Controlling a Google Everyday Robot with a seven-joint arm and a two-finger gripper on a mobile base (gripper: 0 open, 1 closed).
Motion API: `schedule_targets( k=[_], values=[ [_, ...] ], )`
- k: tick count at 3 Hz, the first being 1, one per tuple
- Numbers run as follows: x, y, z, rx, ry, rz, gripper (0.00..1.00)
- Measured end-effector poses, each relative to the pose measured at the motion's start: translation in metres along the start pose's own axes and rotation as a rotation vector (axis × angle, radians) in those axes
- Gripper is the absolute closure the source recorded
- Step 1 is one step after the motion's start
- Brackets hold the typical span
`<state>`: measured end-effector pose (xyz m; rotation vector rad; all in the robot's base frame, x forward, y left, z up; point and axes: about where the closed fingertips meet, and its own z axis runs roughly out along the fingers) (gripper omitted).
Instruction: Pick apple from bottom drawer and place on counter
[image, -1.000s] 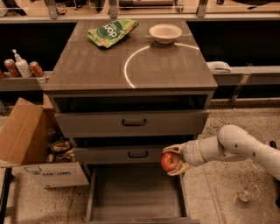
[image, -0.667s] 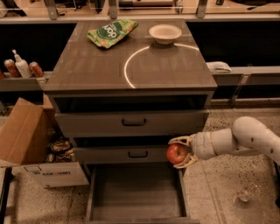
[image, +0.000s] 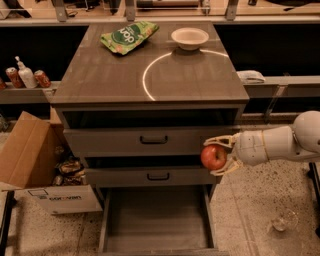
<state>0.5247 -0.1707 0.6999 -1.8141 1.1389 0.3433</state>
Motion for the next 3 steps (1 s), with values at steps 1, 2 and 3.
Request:
schedule_targets(
  k=[1, 2, 3],
  values=[
    [-0.004, -0.011, 0.001, 0.003, -0.007, -0.012, 1.0],
    [-0.037, -0.06, -0.013, 0.033, -0.068, -0.105, 1.0],
    [-0.067, -0.104, -0.033, 0.066, -0.098, -0.195, 1.0]
  ],
)
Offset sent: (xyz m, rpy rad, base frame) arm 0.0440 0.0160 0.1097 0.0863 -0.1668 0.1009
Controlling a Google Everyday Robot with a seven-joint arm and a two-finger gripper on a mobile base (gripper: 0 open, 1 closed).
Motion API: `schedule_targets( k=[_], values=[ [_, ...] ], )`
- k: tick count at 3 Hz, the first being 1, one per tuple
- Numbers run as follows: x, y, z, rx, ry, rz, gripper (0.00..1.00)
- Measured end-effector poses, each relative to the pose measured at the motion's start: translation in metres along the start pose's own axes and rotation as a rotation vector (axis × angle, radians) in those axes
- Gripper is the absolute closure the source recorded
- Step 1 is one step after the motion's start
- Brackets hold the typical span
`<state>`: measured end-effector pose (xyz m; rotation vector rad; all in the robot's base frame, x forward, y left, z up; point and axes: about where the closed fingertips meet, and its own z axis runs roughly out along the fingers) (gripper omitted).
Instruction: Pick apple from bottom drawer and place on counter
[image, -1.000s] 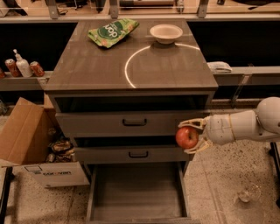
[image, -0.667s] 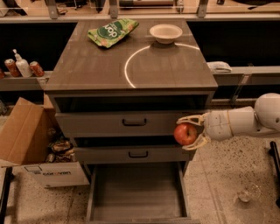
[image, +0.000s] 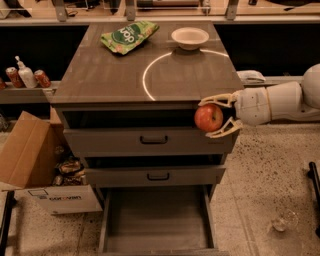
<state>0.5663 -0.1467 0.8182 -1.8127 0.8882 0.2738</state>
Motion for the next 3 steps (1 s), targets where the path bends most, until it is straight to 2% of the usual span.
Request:
schedule_targets(
  k=[1, 2, 3],
  values=[
    [-0.031, -0.046, -0.012, 0.033, -0.014, -0.113, 1.0],
    [-0.03, -0.051, -0.01, 0.036, -0.02, -0.112, 1.0],
    [-0.028, -0.084, -0.013, 0.076, -0.031, -0.11, 1.0]
  ],
)
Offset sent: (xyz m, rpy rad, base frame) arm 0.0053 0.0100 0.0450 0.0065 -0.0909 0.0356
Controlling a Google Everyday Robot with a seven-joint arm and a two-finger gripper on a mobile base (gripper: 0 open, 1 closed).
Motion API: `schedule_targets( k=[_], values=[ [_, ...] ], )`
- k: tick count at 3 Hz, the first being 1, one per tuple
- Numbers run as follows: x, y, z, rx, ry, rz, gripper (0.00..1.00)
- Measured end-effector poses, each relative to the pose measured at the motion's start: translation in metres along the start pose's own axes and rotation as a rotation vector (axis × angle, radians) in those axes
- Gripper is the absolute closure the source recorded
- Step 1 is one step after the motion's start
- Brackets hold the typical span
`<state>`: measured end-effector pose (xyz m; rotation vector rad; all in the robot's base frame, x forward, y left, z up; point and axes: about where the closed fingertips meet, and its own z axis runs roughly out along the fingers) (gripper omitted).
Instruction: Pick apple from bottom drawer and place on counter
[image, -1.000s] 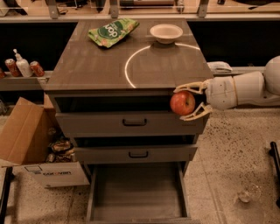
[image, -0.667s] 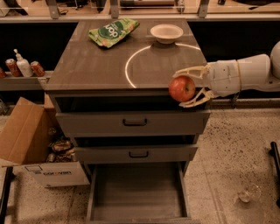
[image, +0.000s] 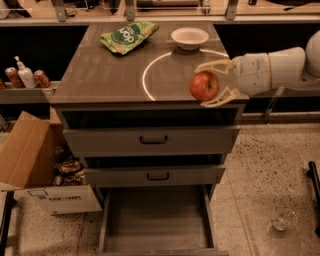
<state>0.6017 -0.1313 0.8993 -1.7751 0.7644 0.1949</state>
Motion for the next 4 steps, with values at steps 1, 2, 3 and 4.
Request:
schedule_targets(
  k=[1, 2, 3, 4],
  values=[
    [0.008, -0.037, -0.003, 0.044, -0.005, 0.028, 1.0],
    [0.02, -0.067, 0.004, 0.064, -0.016, 0.079, 1.0],
    [0.032, -0.086, 0.013, 0.077, -0.038, 0.133, 1.0],
    [0.046, -0.095, 0.027, 0.082, -0.065, 0.191, 1.0]
  ],
)
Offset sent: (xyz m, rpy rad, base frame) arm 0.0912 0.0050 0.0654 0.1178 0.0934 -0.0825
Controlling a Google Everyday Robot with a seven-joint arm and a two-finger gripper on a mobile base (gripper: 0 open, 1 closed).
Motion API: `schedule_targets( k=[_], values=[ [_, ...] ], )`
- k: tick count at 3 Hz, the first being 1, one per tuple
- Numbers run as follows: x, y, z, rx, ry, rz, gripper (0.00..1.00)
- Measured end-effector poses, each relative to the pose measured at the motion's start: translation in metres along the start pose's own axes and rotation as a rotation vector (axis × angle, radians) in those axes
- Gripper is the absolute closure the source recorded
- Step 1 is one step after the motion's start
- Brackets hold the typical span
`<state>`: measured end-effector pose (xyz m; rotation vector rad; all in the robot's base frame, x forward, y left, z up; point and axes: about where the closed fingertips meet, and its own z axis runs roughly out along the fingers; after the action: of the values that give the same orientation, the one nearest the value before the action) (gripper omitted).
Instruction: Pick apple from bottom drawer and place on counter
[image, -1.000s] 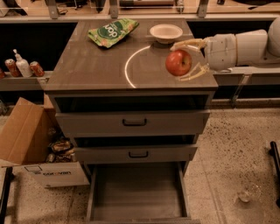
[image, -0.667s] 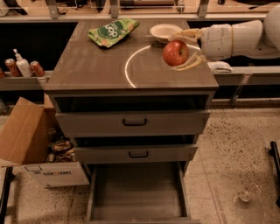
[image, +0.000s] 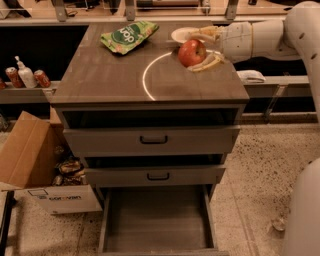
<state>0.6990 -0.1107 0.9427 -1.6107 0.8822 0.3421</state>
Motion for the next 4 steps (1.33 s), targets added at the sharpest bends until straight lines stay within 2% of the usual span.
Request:
schedule_targets(
  k=[3, 4],
  values=[
    [0.035, -0.007, 0.041, 0.021, -0.1, 0.16, 1.0],
    [0.043, -0.006, 0.051, 0.011, -0.105, 0.204, 1.0]
  ],
)
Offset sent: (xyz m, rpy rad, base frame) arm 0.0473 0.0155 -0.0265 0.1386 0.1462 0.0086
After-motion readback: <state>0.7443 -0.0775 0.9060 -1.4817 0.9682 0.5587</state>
